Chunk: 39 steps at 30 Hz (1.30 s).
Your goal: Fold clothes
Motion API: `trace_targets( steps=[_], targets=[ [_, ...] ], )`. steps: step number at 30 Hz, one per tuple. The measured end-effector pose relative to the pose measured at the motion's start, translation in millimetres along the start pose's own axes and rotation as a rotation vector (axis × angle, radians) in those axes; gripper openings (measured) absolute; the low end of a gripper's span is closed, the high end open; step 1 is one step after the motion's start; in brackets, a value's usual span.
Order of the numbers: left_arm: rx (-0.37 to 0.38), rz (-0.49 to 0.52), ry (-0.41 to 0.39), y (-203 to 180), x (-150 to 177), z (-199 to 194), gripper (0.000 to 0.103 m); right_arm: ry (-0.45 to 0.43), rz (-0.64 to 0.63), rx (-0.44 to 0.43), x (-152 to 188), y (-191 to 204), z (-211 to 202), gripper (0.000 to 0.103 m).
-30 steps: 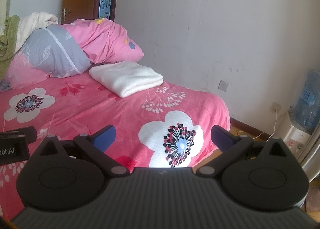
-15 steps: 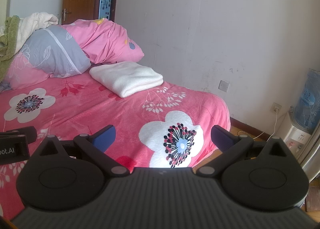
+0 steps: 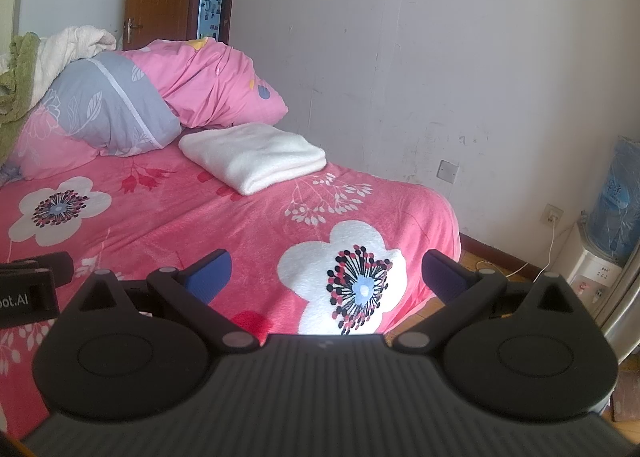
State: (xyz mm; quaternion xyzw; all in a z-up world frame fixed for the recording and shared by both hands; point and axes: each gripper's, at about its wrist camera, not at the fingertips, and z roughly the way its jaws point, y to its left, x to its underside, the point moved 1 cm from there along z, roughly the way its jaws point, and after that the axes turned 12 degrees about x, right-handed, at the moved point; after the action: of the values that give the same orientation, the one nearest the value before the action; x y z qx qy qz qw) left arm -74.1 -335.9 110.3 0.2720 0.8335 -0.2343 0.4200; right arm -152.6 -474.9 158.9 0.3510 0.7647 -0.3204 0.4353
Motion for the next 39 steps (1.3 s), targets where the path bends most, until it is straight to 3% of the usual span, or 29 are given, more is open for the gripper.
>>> trace_targets(
  steps=[39],
  targets=[
    [0.003, -0.006, 0.004, 3.6, 0.7, 0.4, 0.103, 0.001, -0.008, -0.004, -0.6, 2.3, -2.4, 0.102]
  ],
)
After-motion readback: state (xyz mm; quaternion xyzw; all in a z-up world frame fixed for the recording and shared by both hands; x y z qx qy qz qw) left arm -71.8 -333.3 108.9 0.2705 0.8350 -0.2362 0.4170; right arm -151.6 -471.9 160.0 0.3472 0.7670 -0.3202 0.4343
